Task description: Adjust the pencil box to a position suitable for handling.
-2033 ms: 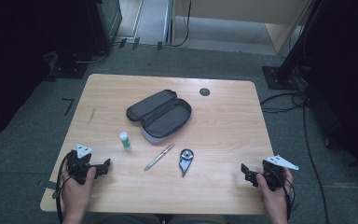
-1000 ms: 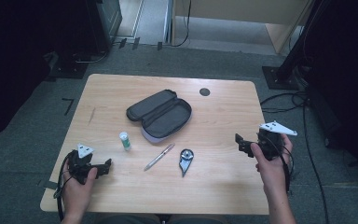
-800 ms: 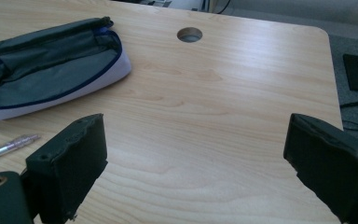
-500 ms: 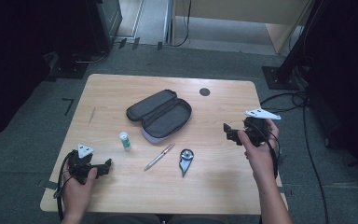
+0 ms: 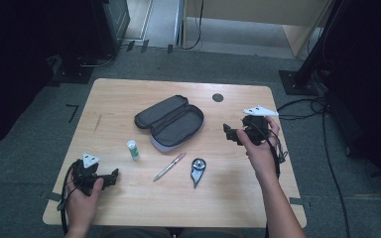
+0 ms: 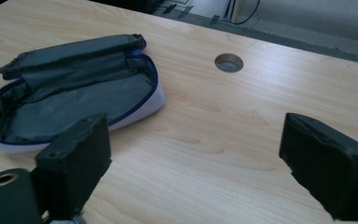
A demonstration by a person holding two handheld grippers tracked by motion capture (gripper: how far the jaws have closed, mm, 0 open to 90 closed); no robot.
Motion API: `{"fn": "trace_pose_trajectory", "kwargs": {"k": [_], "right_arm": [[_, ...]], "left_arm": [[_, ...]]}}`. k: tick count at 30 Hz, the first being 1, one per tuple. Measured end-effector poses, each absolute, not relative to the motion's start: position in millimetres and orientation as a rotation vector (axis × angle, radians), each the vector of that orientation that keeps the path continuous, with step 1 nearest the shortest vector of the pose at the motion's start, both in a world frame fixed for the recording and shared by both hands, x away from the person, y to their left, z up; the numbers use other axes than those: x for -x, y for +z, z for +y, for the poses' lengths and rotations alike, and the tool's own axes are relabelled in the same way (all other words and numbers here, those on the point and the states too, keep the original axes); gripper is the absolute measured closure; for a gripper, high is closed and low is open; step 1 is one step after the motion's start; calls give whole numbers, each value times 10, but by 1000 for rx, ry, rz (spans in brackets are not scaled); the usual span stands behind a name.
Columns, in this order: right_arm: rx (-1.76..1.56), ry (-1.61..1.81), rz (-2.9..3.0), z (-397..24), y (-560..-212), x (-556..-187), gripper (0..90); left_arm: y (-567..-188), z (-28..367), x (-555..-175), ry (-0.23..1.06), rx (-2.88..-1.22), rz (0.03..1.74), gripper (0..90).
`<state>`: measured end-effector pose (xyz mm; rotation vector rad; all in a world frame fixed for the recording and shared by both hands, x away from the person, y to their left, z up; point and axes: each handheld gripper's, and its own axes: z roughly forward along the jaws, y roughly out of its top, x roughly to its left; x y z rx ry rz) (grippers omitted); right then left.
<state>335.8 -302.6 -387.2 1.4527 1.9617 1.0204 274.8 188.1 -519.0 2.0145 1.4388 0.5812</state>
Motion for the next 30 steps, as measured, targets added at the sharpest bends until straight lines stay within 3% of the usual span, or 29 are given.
{"fn": "trace_pose_trajectory", "kwargs": {"k": [25,30], "right_arm": [[-1396,1007,2049,-2604,-4040,-3939,141],[-1375,1005,2006,-2515,-4062,-4086,188]], "left_arm": [[-5192,1869,-2750,578,-2014,1435,0],[-5191,1867,-2752,578,-2016,1432,0]]}}
